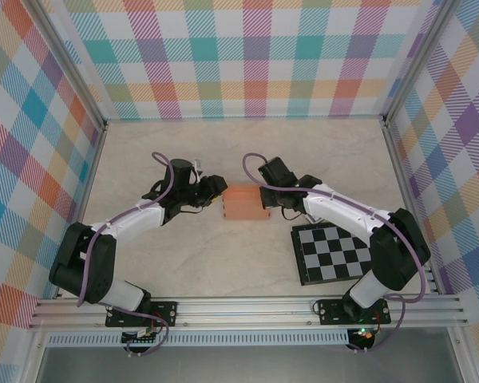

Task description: Fold the paper box

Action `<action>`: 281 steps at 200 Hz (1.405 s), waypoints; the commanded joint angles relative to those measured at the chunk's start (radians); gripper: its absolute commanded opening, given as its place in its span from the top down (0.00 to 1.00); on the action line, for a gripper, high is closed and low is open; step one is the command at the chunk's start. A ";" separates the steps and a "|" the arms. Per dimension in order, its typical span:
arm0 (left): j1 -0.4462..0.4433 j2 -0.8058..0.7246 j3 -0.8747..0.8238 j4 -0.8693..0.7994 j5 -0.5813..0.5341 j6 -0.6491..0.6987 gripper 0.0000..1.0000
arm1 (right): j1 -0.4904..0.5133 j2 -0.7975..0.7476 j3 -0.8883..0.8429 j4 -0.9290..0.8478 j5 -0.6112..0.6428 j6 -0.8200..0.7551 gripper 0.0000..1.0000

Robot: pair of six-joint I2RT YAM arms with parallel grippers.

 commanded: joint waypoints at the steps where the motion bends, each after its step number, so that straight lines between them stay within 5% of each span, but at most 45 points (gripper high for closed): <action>1: -0.034 0.022 -0.021 0.037 0.002 0.013 0.62 | 0.006 0.009 0.022 0.039 -0.015 -0.021 0.98; 102: -0.048 -0.011 -0.062 0.097 -0.005 0.072 0.62 | 0.001 0.015 0.024 0.076 -0.001 -0.044 0.98; 152: -0.087 -0.010 -0.101 0.156 -0.075 0.077 0.64 | 0.001 0.035 0.061 0.033 -0.004 0.035 0.90; 201: -0.104 -0.030 -0.094 0.107 -0.131 0.125 0.65 | 0.001 0.017 0.060 0.000 0.024 0.048 0.83; 281: -0.138 -0.031 -0.073 0.012 -0.207 0.240 0.65 | -0.006 -0.027 -0.056 0.062 0.037 0.051 0.85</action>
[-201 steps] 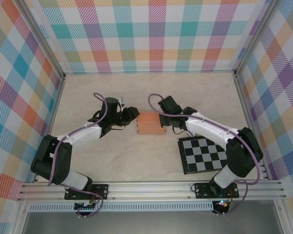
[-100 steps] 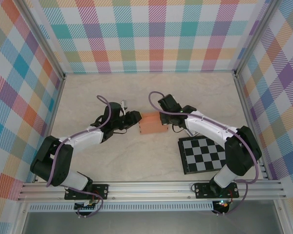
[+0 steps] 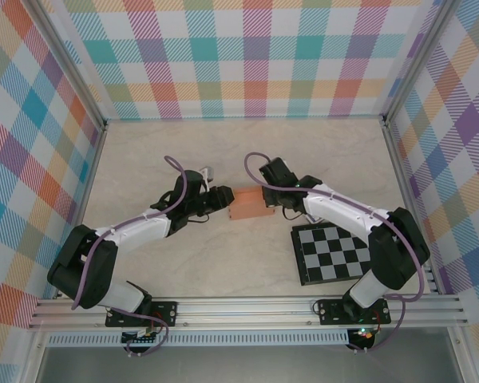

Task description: Fold the paper box

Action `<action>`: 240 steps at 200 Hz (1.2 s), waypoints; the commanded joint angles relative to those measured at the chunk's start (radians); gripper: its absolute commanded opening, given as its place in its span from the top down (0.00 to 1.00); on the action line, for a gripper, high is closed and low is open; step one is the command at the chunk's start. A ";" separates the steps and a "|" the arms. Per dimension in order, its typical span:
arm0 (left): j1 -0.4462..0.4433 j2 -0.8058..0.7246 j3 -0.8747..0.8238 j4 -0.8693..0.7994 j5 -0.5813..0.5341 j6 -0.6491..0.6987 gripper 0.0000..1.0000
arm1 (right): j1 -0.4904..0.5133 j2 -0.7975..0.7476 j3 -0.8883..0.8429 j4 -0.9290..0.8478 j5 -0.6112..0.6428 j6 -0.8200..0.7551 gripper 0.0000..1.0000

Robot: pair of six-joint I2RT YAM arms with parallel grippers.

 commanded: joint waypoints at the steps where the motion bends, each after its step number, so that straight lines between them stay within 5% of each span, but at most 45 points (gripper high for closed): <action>1: -0.019 -0.005 0.013 -0.072 -0.035 0.057 0.65 | 0.005 -0.032 -0.033 0.038 -0.009 0.020 0.85; 51: -0.029 0.020 0.035 -0.107 -0.059 0.093 0.65 | -0.020 -0.083 -0.071 0.046 -0.041 0.041 0.78; 99: -0.029 0.037 0.032 -0.114 -0.069 0.096 0.65 | -0.040 -0.188 -0.120 0.073 -0.127 0.082 0.57; 155: -0.029 0.038 0.040 -0.121 -0.072 0.104 0.66 | -0.119 -0.304 -0.116 0.051 -0.262 0.205 0.49; 196: -0.029 0.037 0.041 -0.128 -0.071 0.105 0.66 | -0.333 -0.256 -0.105 0.061 -0.613 0.280 0.38; 240: -0.029 0.033 0.039 -0.127 -0.074 0.101 0.66 | -0.396 -0.115 -0.032 0.055 -0.835 0.325 0.33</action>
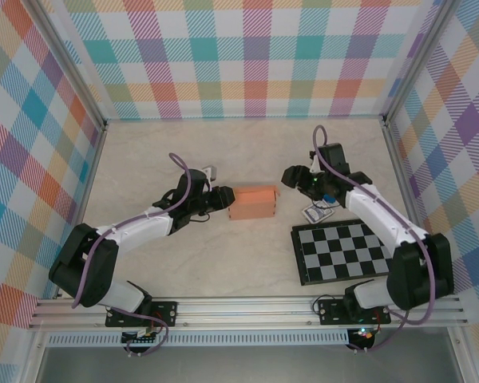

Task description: Fold the paper box

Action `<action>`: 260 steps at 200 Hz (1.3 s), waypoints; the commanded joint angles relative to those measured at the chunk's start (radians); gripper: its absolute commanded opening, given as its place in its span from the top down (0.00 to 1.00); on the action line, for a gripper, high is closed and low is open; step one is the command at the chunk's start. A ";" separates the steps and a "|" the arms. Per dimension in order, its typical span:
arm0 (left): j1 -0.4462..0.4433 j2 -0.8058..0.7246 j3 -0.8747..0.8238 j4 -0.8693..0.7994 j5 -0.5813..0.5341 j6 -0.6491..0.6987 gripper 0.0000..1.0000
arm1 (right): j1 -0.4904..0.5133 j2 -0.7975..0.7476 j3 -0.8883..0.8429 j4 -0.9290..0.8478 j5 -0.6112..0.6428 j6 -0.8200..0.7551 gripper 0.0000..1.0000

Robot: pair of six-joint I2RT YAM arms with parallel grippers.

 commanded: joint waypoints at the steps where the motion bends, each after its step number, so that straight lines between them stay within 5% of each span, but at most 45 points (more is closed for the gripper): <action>1: -0.012 0.019 0.005 -0.075 -0.021 0.020 0.66 | -0.010 0.057 0.065 0.002 -0.193 0.050 0.33; 52: -0.012 0.025 0.012 -0.076 -0.022 0.017 0.66 | -0.010 0.145 0.084 0.088 -0.315 0.153 0.35; 260: -0.012 0.037 0.006 -0.064 -0.021 0.021 0.65 | 0.004 0.227 0.097 0.053 -0.317 0.198 0.61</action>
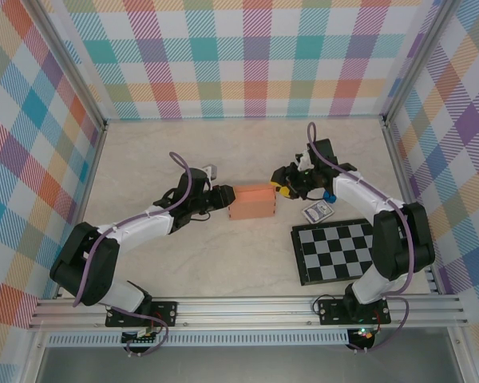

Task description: Fold the paper box

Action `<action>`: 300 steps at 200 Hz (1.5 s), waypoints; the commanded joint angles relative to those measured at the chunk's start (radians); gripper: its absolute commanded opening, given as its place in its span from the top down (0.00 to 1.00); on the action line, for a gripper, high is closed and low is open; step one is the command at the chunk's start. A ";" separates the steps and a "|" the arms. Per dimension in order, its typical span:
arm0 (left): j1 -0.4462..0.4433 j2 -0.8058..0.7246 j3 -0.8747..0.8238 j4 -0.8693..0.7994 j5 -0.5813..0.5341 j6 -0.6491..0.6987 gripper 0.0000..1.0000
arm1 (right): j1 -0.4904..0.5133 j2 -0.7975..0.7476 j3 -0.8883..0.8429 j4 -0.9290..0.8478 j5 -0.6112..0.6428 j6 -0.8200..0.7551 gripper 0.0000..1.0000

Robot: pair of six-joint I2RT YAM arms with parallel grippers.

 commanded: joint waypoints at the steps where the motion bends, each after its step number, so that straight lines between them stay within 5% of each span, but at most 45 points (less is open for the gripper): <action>1: -0.011 0.025 -0.006 -0.062 -0.014 0.020 0.65 | 0.010 0.028 0.026 -0.018 -0.009 0.003 0.61; 163: -0.015 0.022 -0.020 -0.051 -0.012 0.062 0.65 | 0.022 0.062 0.081 -0.047 0.011 0.018 0.46; 300: -0.017 0.024 -0.018 -0.054 -0.024 0.056 0.64 | 0.049 0.072 0.058 -0.084 0.060 -0.004 0.61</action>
